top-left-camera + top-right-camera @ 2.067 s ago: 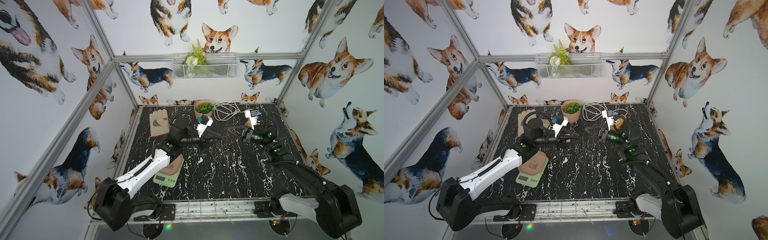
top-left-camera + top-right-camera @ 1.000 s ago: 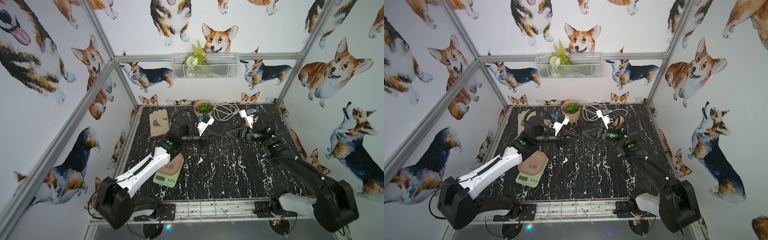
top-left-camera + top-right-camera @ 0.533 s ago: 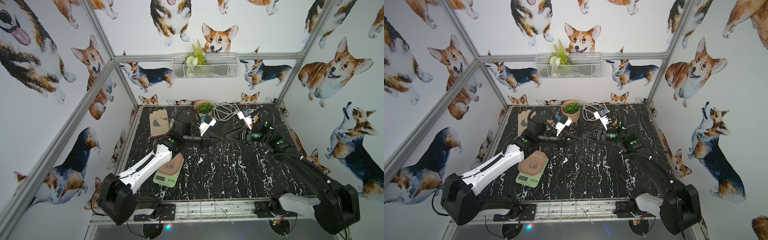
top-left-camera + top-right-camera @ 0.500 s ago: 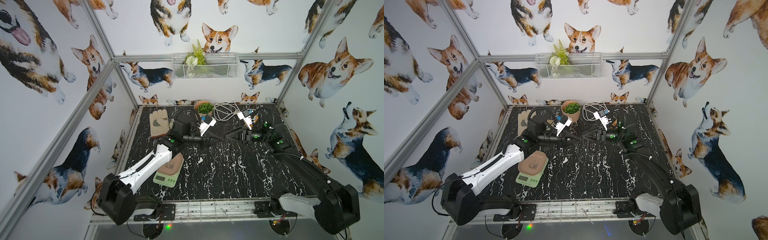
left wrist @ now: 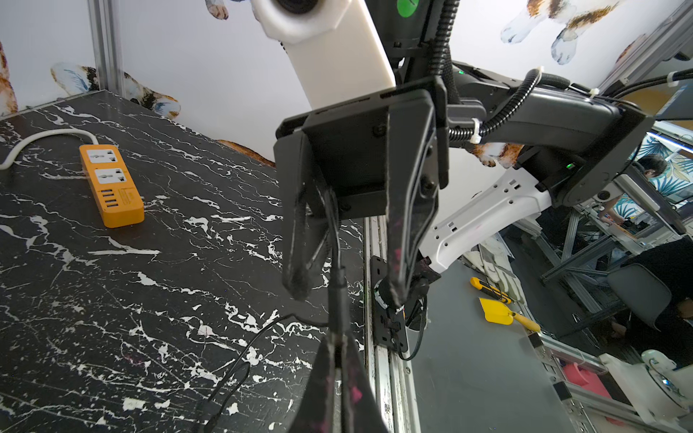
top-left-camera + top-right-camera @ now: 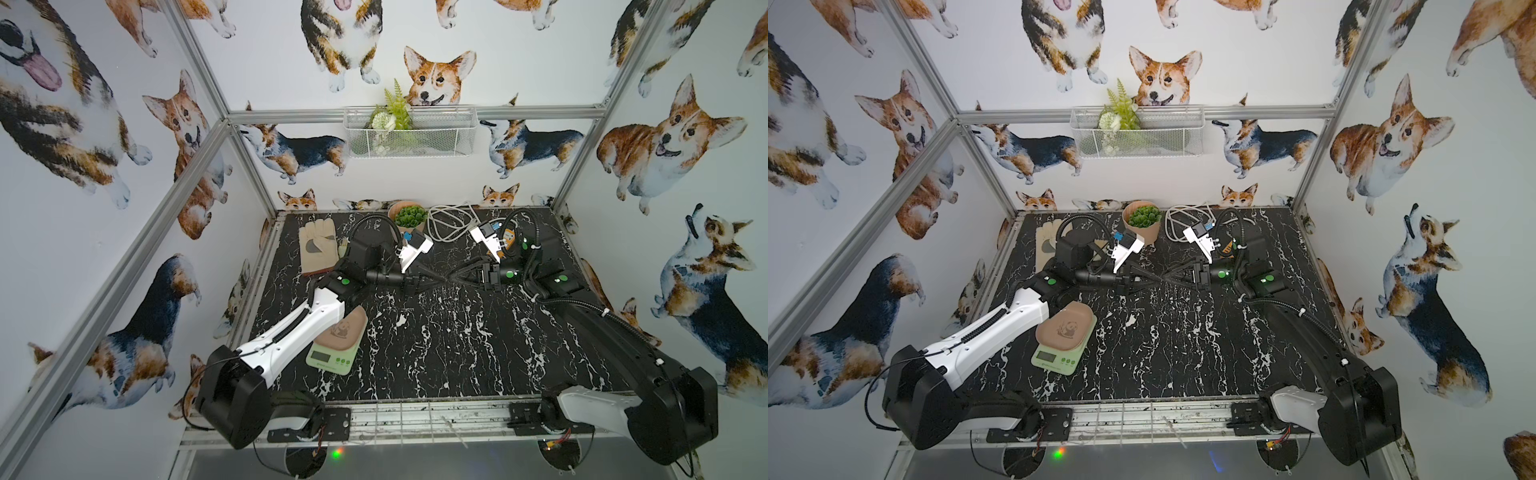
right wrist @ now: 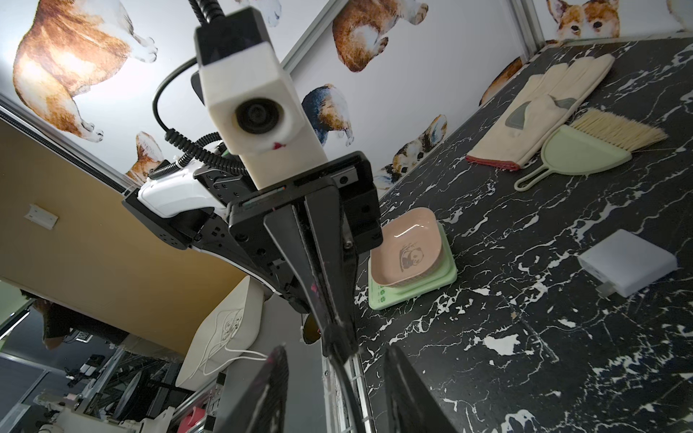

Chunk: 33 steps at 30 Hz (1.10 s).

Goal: Charge the electronic scale
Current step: Pick up the charging cable from the center of the board.

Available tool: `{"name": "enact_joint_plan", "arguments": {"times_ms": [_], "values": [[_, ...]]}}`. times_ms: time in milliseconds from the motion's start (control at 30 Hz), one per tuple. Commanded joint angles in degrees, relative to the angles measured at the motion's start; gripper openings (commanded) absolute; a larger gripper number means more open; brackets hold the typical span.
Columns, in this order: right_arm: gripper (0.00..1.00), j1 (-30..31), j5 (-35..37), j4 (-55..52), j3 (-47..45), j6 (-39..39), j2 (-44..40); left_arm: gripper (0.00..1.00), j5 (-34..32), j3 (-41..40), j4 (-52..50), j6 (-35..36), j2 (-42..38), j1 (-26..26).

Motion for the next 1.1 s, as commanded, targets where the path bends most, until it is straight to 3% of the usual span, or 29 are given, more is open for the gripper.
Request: {"name": "enact_joint_plan", "arguments": {"times_ms": [0, 467, 667, 733, 800, 900, 1033, 1067], "values": [[0.42, 0.6, -2.5, 0.6, 0.7, -1.4, 0.3, 0.03, 1.8, 0.7, 1.1, -0.1, 0.5, 0.0], [0.28, 0.9, -2.8, 1.2, 0.6, -1.7, 0.8, 0.03, 2.5, 1.2, 1.1, -0.7, 1.3, -0.2], [0.12, 0.9, -1.6, 2.0, 0.6, -1.1, 0.9, 0.06, 3.2, 1.3, 0.9, -0.9, 2.0, -0.3], [0.07, 0.9, -1.6, 2.1, 0.5, -1.1, 0.8, 0.18, 3.6, 1.3, 0.8, -1.0, 2.3, -0.2], [0.02, 0.9, -1.6, 2.1, 0.4, -1.0, 0.6, 0.47, 3.3, 1.4, 0.3, -0.6, 2.4, -0.3], [0.0, 0.9, -1.6, 2.1, 0.0, -1.0, 0.2, 0.72, 0.0, 0.7, -1.0, 1.0, 1.4, 0.0], [0.0, -0.4, 2.5, -0.8, -0.6, -2.3, -1.1, 0.78, -7.2, 0.0, -2.4, 0.9, 0.6, 1.4], [0.0, -1.1, 4.3, -2.0, -0.7, -2.6, -1.6, 0.79, -11.6, -0.5, -2.8, 0.2, 0.1, 1.6]]}}
